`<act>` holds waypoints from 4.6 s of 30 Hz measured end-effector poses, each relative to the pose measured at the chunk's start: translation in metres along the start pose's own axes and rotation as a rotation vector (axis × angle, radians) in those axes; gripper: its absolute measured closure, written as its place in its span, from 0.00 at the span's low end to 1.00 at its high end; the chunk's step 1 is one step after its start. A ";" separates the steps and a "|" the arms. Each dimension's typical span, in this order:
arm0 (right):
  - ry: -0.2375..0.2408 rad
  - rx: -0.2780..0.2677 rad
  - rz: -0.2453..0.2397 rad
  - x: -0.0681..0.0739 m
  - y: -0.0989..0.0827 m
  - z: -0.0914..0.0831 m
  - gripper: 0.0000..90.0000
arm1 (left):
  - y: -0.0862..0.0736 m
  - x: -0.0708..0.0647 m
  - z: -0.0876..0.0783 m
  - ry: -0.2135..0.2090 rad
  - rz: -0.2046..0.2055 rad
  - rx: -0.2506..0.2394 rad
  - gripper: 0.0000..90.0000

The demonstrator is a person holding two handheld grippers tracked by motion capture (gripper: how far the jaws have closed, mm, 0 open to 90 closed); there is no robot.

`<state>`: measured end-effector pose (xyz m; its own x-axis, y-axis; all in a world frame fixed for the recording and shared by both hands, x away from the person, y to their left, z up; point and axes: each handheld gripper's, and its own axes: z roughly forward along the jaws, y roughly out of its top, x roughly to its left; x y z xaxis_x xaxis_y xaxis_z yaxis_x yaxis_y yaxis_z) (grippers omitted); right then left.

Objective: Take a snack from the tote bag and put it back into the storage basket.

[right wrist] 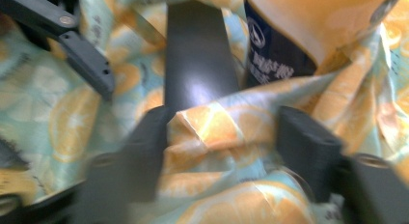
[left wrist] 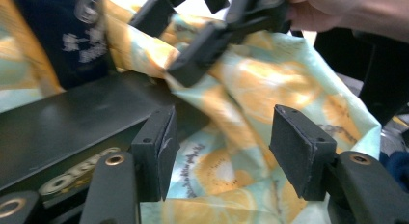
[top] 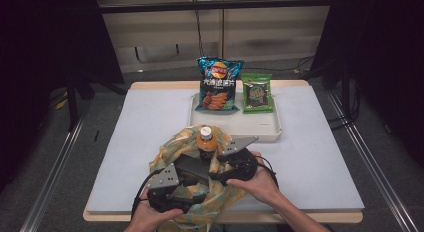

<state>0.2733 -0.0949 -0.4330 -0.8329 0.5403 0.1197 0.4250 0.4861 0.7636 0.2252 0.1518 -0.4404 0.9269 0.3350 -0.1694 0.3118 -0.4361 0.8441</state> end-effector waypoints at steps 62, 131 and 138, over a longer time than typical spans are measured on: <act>-0.021 -0.013 0.087 -0.026 -0.069 -0.039 0.64 | -0.015 0.011 0.013 0.015 0.015 0.148 0.88; 0.084 0.044 -0.073 0.007 -0.023 -0.003 0.49 | -0.001 0.021 -0.037 0.097 -0.033 -0.111 0.66; 0.087 0.029 -0.057 0.007 -0.024 -0.016 0.49 | 0.017 0.026 -0.059 0.139 -0.025 -0.221 0.60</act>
<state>0.2517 -0.1137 -0.4404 -0.8829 0.4505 0.1320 0.3854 0.5349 0.7519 0.2421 0.2025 -0.3999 0.8774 0.4611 -0.1329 0.2667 -0.2384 0.9338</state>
